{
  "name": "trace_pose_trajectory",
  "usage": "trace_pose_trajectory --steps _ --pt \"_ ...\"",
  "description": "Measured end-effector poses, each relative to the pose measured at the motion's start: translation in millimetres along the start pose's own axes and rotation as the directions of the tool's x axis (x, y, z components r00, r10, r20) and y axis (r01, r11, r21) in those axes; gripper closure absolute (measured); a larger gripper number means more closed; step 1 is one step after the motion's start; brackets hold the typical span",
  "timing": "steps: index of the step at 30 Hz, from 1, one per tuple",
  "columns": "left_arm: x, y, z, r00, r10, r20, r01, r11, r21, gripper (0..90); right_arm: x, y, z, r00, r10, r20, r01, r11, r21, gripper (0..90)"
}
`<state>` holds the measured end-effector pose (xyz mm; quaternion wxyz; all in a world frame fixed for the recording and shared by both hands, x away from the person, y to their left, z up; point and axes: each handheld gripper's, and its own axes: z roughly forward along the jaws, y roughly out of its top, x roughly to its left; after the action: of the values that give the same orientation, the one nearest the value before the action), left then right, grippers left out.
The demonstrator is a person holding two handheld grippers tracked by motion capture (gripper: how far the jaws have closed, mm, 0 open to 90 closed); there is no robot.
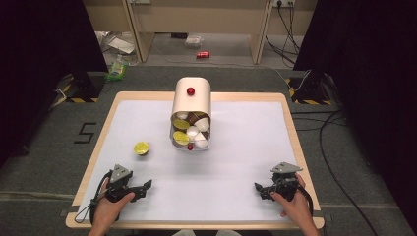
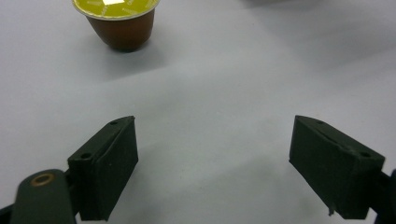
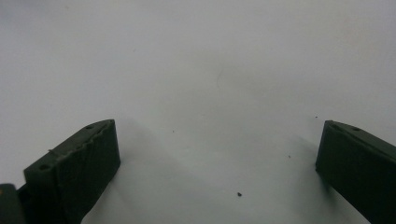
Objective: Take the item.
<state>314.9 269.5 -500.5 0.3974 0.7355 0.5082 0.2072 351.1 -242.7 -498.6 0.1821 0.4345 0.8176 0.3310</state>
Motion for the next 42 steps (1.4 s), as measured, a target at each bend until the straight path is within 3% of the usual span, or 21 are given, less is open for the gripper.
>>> trace_pose_trajectory --steps 12,23,32,39,42 --pt "-7.4 -7.6 -6.1 0.9998 0.02 0.004 -0.02 0.9998 0.008 15.1 0.0 0.0 0.0 1.0 -0.001 0.0 0.001 1.0 0.0 0.2" --pt "-11.4 -19.3 -10.5 0.9998 -0.003 0.019 0.004 0.9998 -0.022 15.1 0.0 0.0 0.0 1.0 -0.001 0.0 0.001 1.0 0.0 0.2" --pt "-14.8 -26.5 -15.4 0.9999 0.006 0.013 -0.006 0.9994 -0.034 15.0 0.1 0.0 -0.1 1.0 -0.004 0.003 0.004 1.0 -0.002 0.3" --pt "-17.6 -29.9 -16.4 0.9988 0.047 -0.016 -0.048 0.9984 -0.031 15.1 0.0 0.0 -0.1 1.0 -0.004 0.003 0.004 1.0 -0.001 0.3" --pt "-19.1 -34.1 -16.4 0.9973 0.067 -0.029 -0.069 0.9963 -0.052 14.6 0.0 0.0 -0.1 1.0 -0.004 0.002 0.004 1.0 0.0 0.3"
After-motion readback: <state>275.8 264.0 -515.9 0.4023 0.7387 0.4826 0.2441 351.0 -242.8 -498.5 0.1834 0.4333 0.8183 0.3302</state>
